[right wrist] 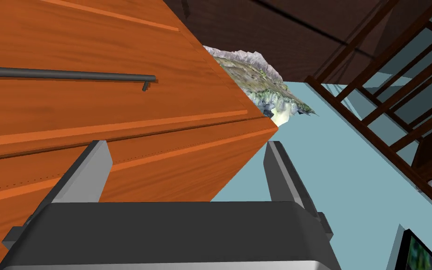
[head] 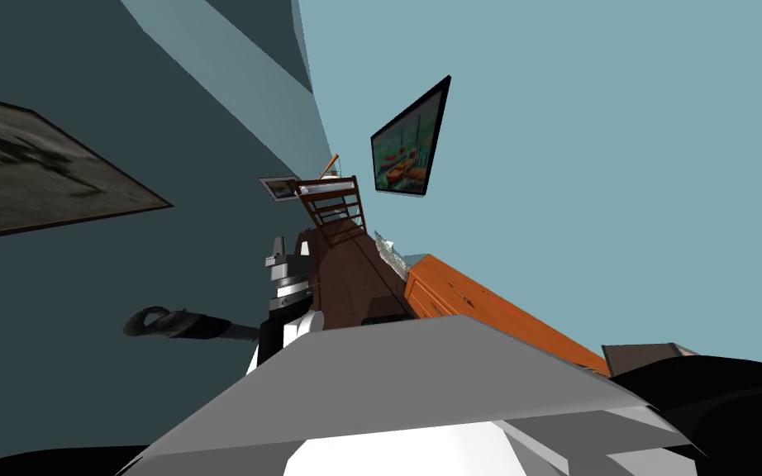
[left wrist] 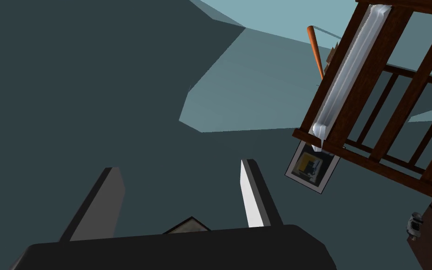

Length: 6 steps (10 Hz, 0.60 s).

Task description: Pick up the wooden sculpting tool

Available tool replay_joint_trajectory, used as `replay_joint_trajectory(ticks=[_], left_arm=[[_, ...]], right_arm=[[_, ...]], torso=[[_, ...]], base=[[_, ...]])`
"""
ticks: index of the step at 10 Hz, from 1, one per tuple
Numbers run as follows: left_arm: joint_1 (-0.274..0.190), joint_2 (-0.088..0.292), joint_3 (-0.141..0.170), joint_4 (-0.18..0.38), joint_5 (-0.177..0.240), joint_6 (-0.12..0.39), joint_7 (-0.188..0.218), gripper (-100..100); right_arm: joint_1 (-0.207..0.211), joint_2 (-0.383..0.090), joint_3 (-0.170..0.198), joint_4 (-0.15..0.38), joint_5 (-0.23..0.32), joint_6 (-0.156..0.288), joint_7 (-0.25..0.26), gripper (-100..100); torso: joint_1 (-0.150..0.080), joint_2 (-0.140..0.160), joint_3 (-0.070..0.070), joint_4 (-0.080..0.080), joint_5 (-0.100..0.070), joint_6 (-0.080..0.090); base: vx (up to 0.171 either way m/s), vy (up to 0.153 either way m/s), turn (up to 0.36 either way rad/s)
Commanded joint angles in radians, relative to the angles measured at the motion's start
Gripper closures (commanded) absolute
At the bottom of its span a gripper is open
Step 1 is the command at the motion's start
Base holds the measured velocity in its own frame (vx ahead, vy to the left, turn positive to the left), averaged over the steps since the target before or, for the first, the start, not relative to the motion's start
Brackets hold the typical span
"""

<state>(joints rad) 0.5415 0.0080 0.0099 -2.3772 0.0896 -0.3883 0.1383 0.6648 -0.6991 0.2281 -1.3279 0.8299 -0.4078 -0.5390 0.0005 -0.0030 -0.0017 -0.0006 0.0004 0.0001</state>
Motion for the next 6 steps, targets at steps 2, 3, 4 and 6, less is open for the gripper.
replay_joint_trajectory(ticks=[2,3,4,6], left_arm=[[0.000,0.000,0.000,0.000,0.000,0.000,0.000,0],[0.000,0.000,0.000,0.000,0.000,0.000,0.000,0],[0.000,0.000,0.000,0.000,0.000,0.000,0.000,0],[0.000,0.000,0.000,0.000,0.000,0.000,0.000,0]], right_arm=[[0.005,-0.048,0.026,0.044,0.072,0.020,-0.037,-100],[0.005,-0.048,0.026,0.044,0.085,0.020,-0.037,-100],[0.004,-0.067,0.039,0.084,0.122,0.027,-0.049,-100],[0.003,-0.085,0.052,0.123,0.171,0.034,-0.061,-100]], torso=[[0.000,0.001,0.000,0.000,0.000,0.000],[0.000,0.000,0.000,0.000,0.000,0.000],[0.000,0.000,0.000,0.000,0.000,0.001],[-0.001,0.000,0.000,0.000,0.000,0.001]], base=[[0.059,-0.002,0.157],[0.057,-0.008,0.120],[0.069,-0.016,0.192],[0.074,-0.025,0.152]])
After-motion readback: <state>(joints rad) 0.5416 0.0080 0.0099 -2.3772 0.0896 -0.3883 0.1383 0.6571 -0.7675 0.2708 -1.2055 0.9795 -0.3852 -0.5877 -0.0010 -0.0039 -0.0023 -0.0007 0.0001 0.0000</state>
